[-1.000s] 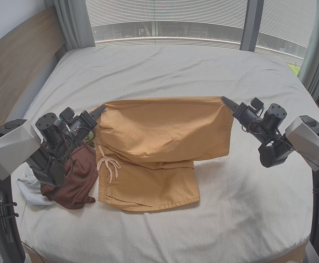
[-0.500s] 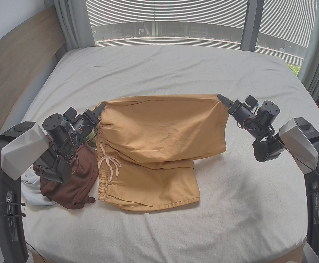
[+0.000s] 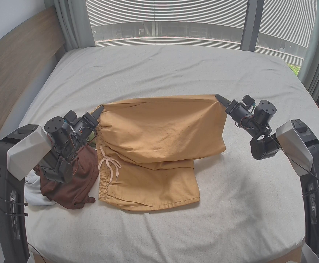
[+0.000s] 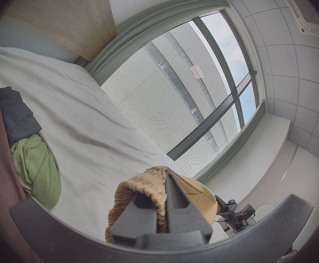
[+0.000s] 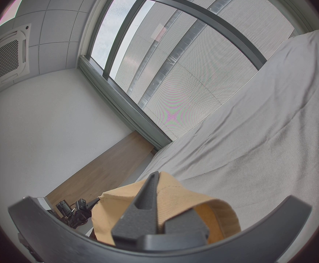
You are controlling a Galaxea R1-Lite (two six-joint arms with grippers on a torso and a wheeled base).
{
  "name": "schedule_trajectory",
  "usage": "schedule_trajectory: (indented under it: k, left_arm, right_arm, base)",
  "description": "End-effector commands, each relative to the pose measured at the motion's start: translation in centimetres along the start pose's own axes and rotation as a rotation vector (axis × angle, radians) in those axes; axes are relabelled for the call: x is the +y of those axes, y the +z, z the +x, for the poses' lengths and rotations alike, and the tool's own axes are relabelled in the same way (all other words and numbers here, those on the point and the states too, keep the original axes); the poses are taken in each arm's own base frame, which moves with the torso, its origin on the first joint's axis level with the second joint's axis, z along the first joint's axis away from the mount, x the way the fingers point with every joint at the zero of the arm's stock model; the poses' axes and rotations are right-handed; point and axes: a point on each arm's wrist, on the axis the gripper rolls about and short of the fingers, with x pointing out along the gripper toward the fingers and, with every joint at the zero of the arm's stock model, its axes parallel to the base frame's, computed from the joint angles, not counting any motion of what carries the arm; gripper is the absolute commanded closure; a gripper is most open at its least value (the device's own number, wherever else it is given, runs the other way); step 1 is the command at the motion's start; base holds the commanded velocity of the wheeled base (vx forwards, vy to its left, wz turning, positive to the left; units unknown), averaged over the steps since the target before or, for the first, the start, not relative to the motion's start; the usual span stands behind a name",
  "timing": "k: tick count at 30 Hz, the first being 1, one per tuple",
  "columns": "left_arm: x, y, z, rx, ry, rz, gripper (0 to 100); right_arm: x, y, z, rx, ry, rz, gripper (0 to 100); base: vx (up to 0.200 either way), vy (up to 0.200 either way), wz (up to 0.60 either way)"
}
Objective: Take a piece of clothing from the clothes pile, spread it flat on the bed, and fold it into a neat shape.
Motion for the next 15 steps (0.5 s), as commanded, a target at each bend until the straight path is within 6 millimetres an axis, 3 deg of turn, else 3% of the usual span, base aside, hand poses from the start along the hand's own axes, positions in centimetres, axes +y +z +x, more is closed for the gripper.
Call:
schedule_trajectory:
  k: [1,2,3,6,7,15]
  left_arm:
    - [0.1,0.0,0.1,-0.004,-0.003,-0.002,100]
    - [0.1,0.0,0.2,-0.006,-0.003,-0.001,100]
    - [0.1,-0.1,0.2,-0.004,-0.003,-0.004,0]
    - [0.0,0.1,0.3,-0.012,-0.006,-0.003,0]
    - [0.0,0.1,0.3,-0.013,-0.007,-0.002,0]
    - [0.0,0.8,1.1,-0.075,-0.006,-0.01,0]
  right_arm:
    - [-0.1,0.1,0.2,-0.003,0.003,-0.002,100]
    - [-0.2,0.0,0.3,-0.003,0.003,-0.002,100]
    - [-0.3,-0.1,0.3,-0.001,0.0,0.0,100]
    - [-0.6,-0.1,0.7,-0.007,0.006,-0.005,100]
    - [-0.6,-0.1,0.7,-0.009,0.008,-0.006,0]
    - [-1.6,1.5,0.5,-0.038,-0.017,-0.021,0]
  base:
    - [0.0,0.0,0.0]
    - [0.0,0.0,0.0]
    - [0.0,0.0,0.0]
    - [0.0,0.0,0.0]
    - [0.0,0.0,0.0]
    - [0.0,0.0,0.0]
